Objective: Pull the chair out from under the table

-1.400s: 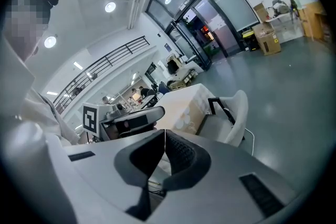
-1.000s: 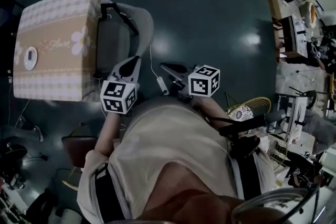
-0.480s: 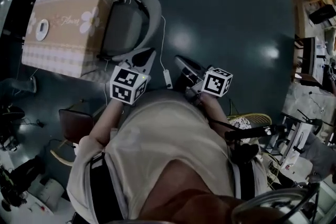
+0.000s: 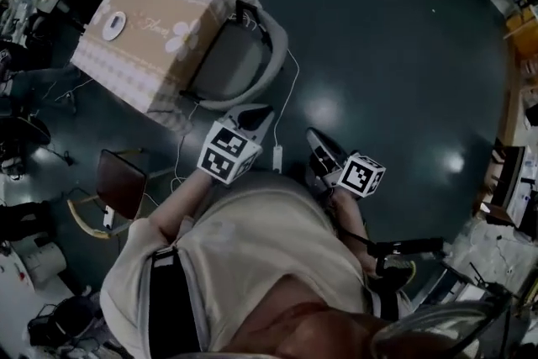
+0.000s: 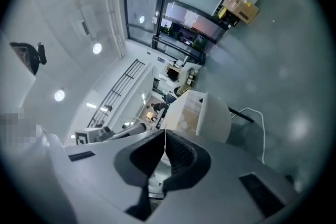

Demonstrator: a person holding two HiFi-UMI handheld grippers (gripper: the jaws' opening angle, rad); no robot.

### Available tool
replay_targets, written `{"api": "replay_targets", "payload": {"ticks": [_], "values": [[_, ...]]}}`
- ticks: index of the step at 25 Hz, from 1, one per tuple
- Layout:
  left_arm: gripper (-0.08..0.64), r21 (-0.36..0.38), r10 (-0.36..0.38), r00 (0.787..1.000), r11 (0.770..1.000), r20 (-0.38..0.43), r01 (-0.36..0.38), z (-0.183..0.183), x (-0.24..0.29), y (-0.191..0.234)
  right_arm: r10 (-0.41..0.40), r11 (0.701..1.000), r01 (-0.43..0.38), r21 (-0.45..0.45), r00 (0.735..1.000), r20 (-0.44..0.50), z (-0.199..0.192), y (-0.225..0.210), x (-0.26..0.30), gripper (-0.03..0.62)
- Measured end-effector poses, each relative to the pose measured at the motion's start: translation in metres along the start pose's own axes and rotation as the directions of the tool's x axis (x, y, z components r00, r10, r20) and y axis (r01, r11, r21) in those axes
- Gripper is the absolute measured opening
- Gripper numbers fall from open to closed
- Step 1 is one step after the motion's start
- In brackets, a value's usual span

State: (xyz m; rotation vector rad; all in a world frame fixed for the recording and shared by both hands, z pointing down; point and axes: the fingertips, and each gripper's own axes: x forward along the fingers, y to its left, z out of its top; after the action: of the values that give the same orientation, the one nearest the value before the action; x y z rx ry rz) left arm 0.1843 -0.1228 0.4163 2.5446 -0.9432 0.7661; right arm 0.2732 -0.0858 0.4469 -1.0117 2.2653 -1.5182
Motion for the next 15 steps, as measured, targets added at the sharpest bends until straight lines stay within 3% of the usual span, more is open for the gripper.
{"api": "replay_targets", "payload": {"ticks": [3,8,13,15], "values": [[0.008,-0.002,0.058,0.998,0.998,-0.015,-0.058,-0.005,0.007,0.012,-0.040,0.996,0.035,-0.077,0.998,-0.057,0.004,-0.021,0.008,0.012],[0.008,0.017,0.085,0.996,0.996,-0.016,-0.085,-0.001,0.000,0.030,-0.046,0.994,0.031,-0.105,0.988,-0.150,0.001,-0.020,0.037,0.012],[0.008,0.011,0.056,0.998,0.998,0.024,-0.056,0.007,-0.008,0.066,-0.177,0.980,0.161,-0.121,0.973,-0.145,0.012,-0.028,0.078,0.019],[0.008,-0.009,0.040,0.998,0.999,0.041,-0.040,0.007,-0.018,0.087,-0.205,0.975,0.190,-0.112,0.968,-0.145,0.012,-0.023,0.100,0.130]]}}
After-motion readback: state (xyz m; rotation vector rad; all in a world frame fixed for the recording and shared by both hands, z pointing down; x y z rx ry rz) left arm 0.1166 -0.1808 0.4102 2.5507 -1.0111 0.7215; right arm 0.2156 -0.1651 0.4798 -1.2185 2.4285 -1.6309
